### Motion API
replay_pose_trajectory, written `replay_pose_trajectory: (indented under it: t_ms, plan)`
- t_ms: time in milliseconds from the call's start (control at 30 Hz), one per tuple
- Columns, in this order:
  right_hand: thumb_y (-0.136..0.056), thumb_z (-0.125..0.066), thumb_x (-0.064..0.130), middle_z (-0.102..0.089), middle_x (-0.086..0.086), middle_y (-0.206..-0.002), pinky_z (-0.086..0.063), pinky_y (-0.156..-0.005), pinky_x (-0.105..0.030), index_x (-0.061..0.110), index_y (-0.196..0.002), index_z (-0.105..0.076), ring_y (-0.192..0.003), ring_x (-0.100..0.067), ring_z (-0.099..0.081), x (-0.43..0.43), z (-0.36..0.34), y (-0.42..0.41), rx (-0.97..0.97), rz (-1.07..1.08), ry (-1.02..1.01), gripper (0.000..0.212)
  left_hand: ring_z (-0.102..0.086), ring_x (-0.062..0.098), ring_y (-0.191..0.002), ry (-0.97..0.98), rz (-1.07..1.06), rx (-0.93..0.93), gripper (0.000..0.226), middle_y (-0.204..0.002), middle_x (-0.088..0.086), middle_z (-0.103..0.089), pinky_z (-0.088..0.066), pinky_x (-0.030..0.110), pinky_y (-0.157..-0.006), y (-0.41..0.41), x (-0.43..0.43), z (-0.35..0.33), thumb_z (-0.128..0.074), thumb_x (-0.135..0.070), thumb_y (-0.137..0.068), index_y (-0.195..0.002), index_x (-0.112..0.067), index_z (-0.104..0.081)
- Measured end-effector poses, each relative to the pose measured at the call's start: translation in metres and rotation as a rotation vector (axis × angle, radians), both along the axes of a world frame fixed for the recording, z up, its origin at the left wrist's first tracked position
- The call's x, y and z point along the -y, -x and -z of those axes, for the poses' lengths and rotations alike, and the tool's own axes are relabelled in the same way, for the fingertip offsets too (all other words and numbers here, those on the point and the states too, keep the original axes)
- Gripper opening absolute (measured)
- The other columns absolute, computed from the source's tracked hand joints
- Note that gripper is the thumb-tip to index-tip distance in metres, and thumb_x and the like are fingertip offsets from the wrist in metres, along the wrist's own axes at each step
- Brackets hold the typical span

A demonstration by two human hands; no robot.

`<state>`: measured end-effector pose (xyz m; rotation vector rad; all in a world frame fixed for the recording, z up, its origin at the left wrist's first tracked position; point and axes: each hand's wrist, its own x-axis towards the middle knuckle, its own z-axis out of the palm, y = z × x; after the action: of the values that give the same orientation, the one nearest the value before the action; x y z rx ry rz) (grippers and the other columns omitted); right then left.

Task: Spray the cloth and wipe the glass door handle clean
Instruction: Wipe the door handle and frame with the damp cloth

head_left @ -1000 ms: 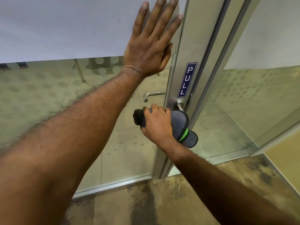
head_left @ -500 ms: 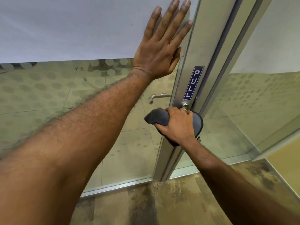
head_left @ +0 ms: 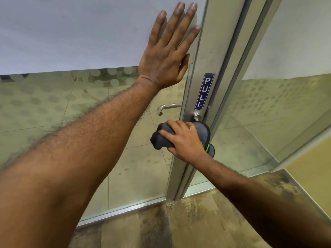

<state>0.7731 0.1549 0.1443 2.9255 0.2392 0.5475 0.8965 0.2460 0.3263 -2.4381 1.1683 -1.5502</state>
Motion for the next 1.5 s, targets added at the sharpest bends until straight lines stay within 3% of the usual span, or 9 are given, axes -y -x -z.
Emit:
replay_pose_trajectory:
  t_ms: [433, 600, 800, 1000, 1100, 1200, 1267, 1367, 1500]
  plan:
    - [-0.085, -0.054, 0.060, -0.060, -0.007, -0.135, -0.022, -0.119, -0.053, 0.016, -0.132, -0.060, -0.135, -0.029, -0.044, 0.052, 0.024, 0.021, 0.233, 0.041, -0.405, 0.065, -0.017, 0.038, -0.152, -0.018, -0.021, -0.004, 0.065, -0.165, 0.017, -0.019, -0.007, 0.056, -0.120, 0.002, 0.001, -0.001, -0.029, -0.039, -0.100, -0.161, -0.018, -0.020]
    - [-0.088, -0.044, 0.071, -0.067, -0.003, -0.114, -0.039, -0.099, -0.049, 0.026, -0.129, -0.050, -0.108, -0.027, -0.058, 0.001, 0.006, -0.001, 0.140, 0.228, -0.242, 0.061, -0.014, 0.038, -0.153, -0.030, -0.029, -0.033, 0.065, -0.166, 0.016, -0.016, -0.004, 0.056, -0.121, 0.003, 0.003, -0.001, -0.027, -0.041, -0.101, -0.162, -0.021, -0.018]
    - [-0.090, -0.062, 0.039, -0.062, -0.011, -0.111, -0.045, -0.088, -0.049, 0.026, -0.131, -0.049, -0.100, -0.032, -0.062, -0.019, -0.002, -0.019, 0.081, 0.210, -0.108, 0.045, -0.014, 0.038, -0.153, -0.025, -0.027, -0.025, 0.065, -0.166, 0.017, -0.016, -0.003, 0.055, -0.120, 0.003, 0.006, -0.003, -0.027, -0.041, -0.101, -0.162, -0.021, -0.016]
    - [-0.083, -0.066, 0.036, -0.053, -0.015, -0.139, -0.029, -0.106, -0.066, 0.037, -0.141, -0.044, -0.129, -0.038, -0.047, 0.048, 0.032, 0.007, 0.193, -0.076, -0.005, 0.062, -0.018, 0.038, -0.152, -0.013, -0.021, 0.028, 0.063, -0.165, 0.017, -0.019, -0.009, 0.057, -0.120, -0.001, 0.003, 0.001, -0.028, -0.041, -0.103, -0.162, -0.020, -0.017]
    - [-0.084, -0.063, 0.040, -0.040, -0.016, -0.151, -0.023, -0.112, -0.068, 0.031, -0.141, -0.048, -0.144, -0.039, -0.030, 0.072, 0.044, 0.017, 0.239, -0.006, -0.287, 0.059, -0.015, 0.038, -0.152, -0.016, -0.028, 0.001, 0.064, -0.166, 0.017, -0.016, -0.007, 0.056, -0.120, 0.000, 0.004, 0.001, -0.027, -0.041, -0.102, -0.162, -0.021, -0.015]
    - [-0.093, -0.055, 0.036, -0.024, -0.011, -0.159, -0.027, -0.121, -0.039, 0.024, -0.143, -0.048, -0.150, -0.026, -0.019, 0.072, 0.050, 0.022, 0.235, -0.037, -0.785, 0.052, -0.014, 0.039, -0.153, -0.020, -0.036, -0.015, 0.064, -0.166, 0.017, -0.015, -0.006, 0.057, -0.120, 0.002, 0.003, 0.001, -0.026, -0.041, -0.102, -0.162, -0.020, -0.016]
    - [-0.096, -0.052, 0.031, -0.025, -0.003, -0.156, -0.032, -0.116, -0.024, 0.032, -0.143, -0.043, -0.146, -0.015, -0.028, 0.063, 0.048, 0.018, 0.286, -0.021, -1.212, 0.048, -0.015, 0.039, -0.152, -0.022, -0.043, -0.013, 0.064, -0.166, 0.017, -0.016, -0.007, 0.058, -0.120, 0.003, 0.003, 0.001, -0.026, -0.041, -0.102, -0.162, -0.020, -0.017]
    - [-0.098, -0.050, 0.039, -0.045, 0.000, -0.144, -0.043, -0.111, -0.036, 0.050, -0.133, -0.039, -0.137, -0.017, -0.044, 0.043, 0.040, 0.013, 0.426, 0.236, -1.676, 0.038, -0.016, 0.039, -0.152, -0.028, -0.050, -0.005, 0.064, -0.165, 0.018, -0.018, -0.008, 0.058, -0.120, 0.003, 0.004, 0.000, -0.027, -0.041, -0.101, -0.161, -0.020, -0.018]
    - [-0.101, -0.046, 0.045, -0.063, -0.003, -0.132, -0.051, -0.098, -0.039, 0.028, -0.141, -0.045, -0.124, -0.026, -0.059, 0.014, 0.036, 0.014, 0.382, 0.414, -2.253, 0.043, -0.015, 0.039, -0.152, -0.026, -0.051, -0.019, 0.064, -0.166, 0.017, -0.016, -0.007, 0.058, -0.120, 0.003, 0.004, 0.001, -0.027, -0.041, -0.101, -0.162, -0.021, -0.017]
